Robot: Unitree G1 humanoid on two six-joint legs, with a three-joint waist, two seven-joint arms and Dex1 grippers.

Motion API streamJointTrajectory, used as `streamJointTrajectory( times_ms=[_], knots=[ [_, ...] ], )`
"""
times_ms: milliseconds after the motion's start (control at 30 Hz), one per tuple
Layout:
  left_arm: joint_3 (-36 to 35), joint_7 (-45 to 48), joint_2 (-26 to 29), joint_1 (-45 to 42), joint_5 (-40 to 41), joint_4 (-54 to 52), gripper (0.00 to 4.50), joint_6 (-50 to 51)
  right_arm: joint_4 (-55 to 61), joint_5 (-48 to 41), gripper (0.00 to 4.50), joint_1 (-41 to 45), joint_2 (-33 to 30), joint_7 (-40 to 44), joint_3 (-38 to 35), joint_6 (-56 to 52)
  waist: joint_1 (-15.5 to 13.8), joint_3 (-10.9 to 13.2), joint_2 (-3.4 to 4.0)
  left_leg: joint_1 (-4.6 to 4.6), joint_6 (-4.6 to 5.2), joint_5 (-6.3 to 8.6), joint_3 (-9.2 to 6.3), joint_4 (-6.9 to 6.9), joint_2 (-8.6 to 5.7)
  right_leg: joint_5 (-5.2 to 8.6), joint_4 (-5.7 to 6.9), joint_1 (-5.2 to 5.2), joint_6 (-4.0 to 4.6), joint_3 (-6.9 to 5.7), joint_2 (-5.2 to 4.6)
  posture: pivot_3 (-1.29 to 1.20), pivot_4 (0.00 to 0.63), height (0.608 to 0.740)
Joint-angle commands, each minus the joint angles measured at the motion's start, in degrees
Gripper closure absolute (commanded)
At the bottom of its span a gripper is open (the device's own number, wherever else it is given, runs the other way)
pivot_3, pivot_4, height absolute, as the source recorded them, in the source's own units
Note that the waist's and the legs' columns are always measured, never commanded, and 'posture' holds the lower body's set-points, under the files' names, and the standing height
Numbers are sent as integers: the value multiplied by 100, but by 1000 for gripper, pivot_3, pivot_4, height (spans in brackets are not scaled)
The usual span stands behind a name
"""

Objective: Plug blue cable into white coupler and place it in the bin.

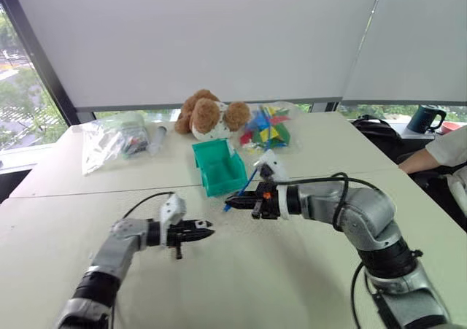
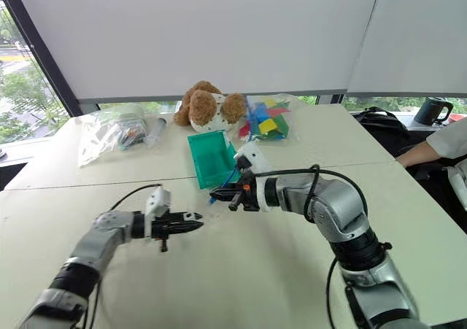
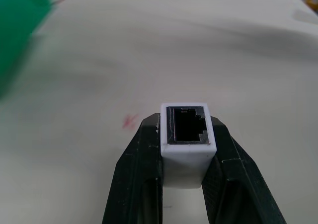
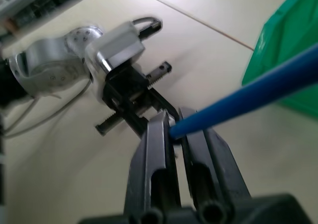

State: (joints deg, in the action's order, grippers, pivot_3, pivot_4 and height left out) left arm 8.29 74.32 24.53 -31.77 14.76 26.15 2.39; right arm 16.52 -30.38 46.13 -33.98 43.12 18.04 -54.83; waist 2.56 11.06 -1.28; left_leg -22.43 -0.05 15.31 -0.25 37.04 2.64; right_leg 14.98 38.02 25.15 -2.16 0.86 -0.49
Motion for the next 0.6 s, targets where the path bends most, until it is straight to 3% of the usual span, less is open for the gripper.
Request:
streamJointTrajectory(
  times_ms=[33, 200, 600],
  knots=[
    [302, 290, -198, -281, -224, 270, 4085, -382, -53, 643, 4500, 283, -208, 696, 565, 895, 16, 0, 0, 0, 5, 3, 4, 0, 0, 0, 1, 3, -1, 2, 4, 0, 150, 740],
    [536, 473, -372, -504, -488, 764, 4085, -853, -425, 1532, 4500, 470, -282, 1248, 1214, 1760, -5, 1, 0, 0, 9, 5, -5, 1, 15, -1, 6, 9, 2, 8, 26, 0, 150, 740],
    [500, 521, -460, -623, -616, 1068, 4085, -1183, -801, 2259, 4500, 483, 18, 1878, 1368, 2360, -39, 1, 0, 0, 9, 4, -3, 10, 16, -3, 9, 7, 6, 5, 25, 0, 150, 740]
  ],
)
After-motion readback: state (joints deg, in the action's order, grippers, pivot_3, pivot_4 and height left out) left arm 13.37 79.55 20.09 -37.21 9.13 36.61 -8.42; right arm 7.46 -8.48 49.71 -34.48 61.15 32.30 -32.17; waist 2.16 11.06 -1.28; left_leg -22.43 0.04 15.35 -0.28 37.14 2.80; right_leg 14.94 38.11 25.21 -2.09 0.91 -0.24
